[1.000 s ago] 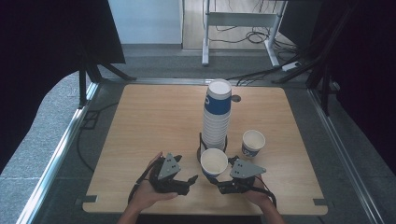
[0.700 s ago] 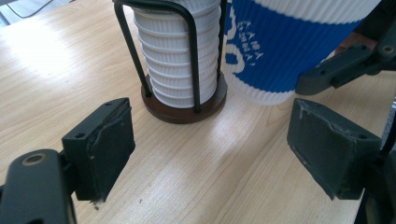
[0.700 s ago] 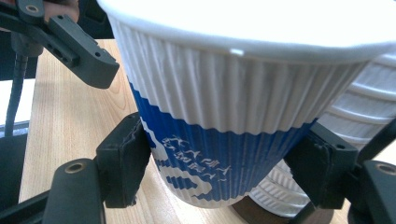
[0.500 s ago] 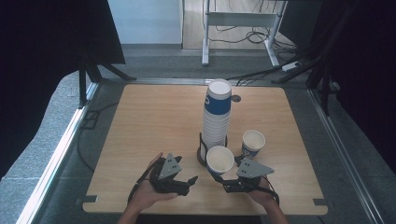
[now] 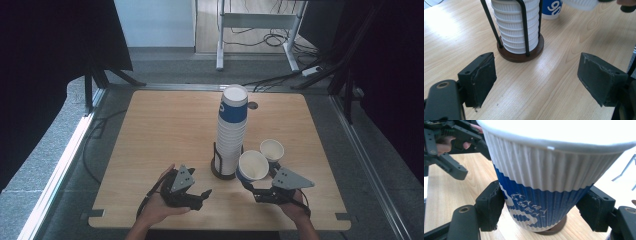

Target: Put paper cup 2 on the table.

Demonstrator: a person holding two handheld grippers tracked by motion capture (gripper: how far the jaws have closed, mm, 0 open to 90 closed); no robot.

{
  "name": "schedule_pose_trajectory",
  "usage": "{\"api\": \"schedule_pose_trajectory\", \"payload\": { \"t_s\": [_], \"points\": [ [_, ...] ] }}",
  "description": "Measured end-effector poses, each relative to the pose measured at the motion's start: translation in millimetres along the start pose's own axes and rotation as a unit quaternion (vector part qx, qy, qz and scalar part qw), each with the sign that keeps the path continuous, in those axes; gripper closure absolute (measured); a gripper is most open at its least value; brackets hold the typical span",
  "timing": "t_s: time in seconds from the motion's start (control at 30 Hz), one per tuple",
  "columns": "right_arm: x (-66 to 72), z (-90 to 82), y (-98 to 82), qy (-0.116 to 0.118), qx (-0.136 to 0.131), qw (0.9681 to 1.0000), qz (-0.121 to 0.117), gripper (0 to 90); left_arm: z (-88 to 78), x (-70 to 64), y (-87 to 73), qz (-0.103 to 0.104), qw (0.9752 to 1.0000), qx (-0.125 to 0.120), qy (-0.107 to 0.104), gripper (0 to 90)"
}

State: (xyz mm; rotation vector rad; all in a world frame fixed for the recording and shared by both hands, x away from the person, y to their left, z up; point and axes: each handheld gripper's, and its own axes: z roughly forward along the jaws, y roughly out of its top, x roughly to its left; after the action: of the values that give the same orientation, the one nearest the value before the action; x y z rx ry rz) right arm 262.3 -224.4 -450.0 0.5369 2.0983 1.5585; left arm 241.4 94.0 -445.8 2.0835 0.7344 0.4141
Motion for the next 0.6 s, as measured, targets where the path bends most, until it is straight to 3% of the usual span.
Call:
{"api": "schedule_pose_trajectory", "payload": {
  "t_s": [0.6],
  "points": [
    [-32.6, -33.3, -2.7, -0.063, -0.019, 0.9976, 0.020, 27.0, 1.6, 1.9, -0.9, -0.004, 0.9999, 0.011, 0.007, 15.7]
  ]
}}
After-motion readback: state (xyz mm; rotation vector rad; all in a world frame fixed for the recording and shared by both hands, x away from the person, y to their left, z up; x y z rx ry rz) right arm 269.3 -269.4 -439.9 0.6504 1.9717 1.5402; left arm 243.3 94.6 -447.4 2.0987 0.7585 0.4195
